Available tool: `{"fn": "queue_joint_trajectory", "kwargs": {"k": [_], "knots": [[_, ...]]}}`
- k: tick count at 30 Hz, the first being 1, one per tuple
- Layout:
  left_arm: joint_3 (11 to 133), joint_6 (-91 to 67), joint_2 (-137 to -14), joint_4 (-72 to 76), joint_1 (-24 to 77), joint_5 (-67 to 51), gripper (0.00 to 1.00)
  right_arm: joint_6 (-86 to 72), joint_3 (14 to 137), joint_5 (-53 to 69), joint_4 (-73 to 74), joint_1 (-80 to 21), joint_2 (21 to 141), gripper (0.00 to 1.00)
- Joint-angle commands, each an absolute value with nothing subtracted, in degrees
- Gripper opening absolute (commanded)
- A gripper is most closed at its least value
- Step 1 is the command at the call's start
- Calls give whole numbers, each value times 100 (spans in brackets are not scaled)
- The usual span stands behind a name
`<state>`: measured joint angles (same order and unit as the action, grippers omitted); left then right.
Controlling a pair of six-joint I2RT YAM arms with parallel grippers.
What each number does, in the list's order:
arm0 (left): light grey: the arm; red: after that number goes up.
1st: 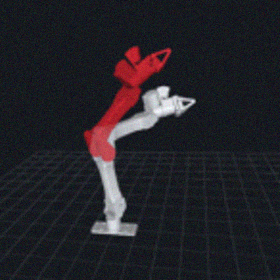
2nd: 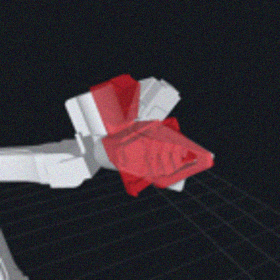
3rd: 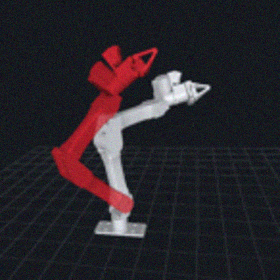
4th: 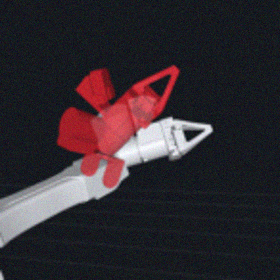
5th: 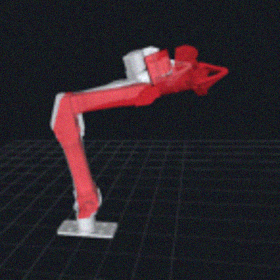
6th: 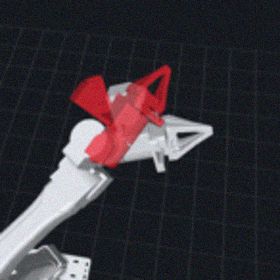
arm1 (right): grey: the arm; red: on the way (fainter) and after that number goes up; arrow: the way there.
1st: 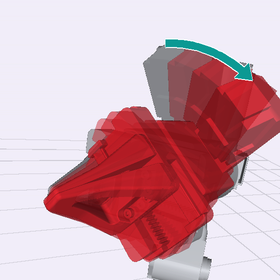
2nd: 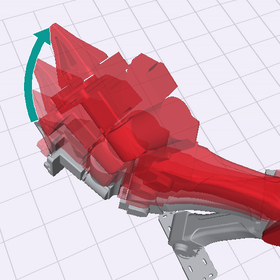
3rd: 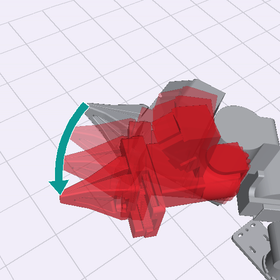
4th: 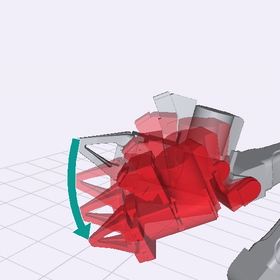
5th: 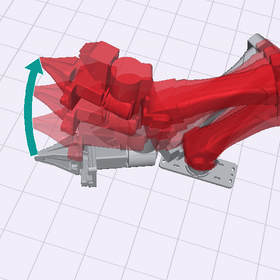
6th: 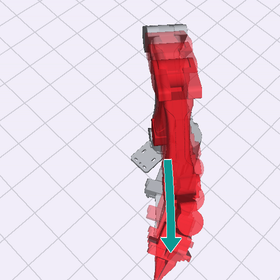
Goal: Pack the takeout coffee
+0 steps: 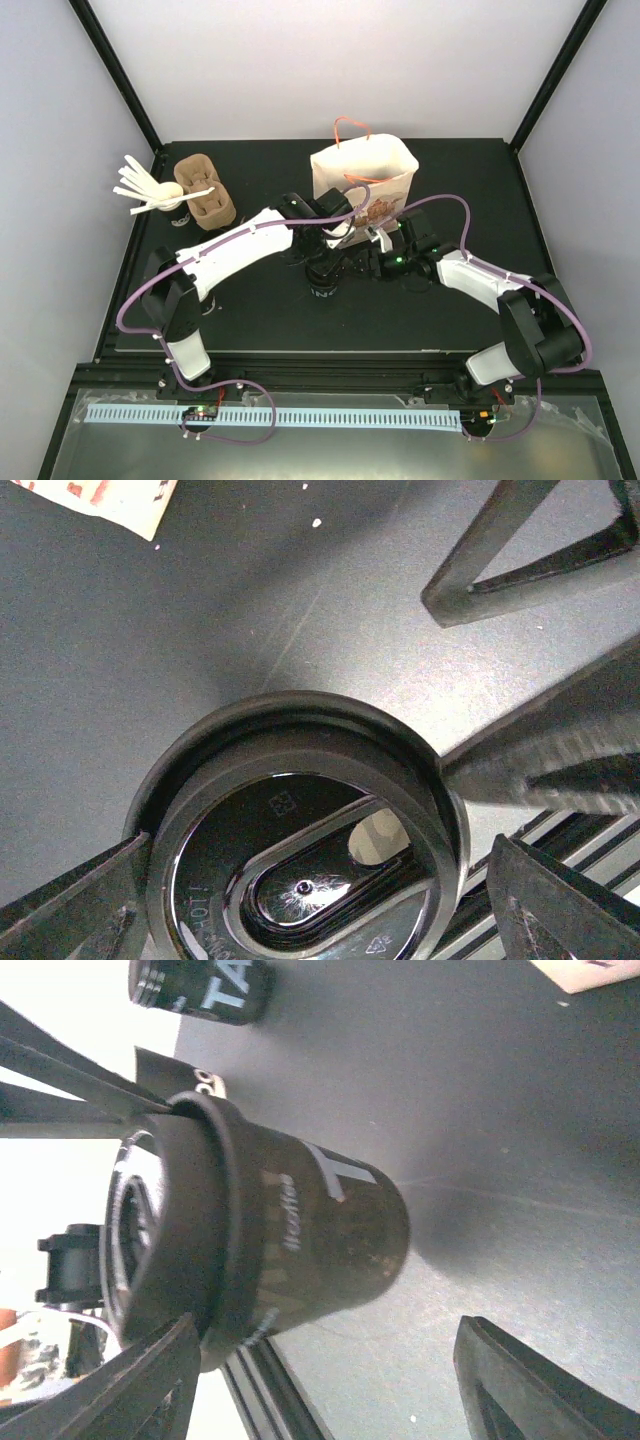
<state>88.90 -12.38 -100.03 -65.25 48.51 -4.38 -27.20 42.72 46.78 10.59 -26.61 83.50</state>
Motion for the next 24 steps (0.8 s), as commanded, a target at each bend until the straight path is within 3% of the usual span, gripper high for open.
{"fn": "queue_joint_trajectory", "kwargs": {"k": [1, 5, 10, 18, 24], "knots": [[8947, -1218, -9968, -6627, 4887, -636, 92, -2890, 4216, 5305, 451, -2681, 8178, 75], [8736, -1157, -9931, -6398, 4887, -788, 92, -3263, 4049, 5499, -126, -2681, 8197, 83], [8057, -1153, -9812, -5688, 4887, -970, 92, -3455, 4171, 5685, -373, -2694, 8796, 83], [7403, -1168, -9458, -5046, 4887, -895, 91, -2413, 4931, 5570, 1038, -3070, 9571, 79], [7472, -1174, -9152, -5065, 4889, -851, 92, -2265, 4886, 5514, 1273, -3111, 9518, 69]]}}
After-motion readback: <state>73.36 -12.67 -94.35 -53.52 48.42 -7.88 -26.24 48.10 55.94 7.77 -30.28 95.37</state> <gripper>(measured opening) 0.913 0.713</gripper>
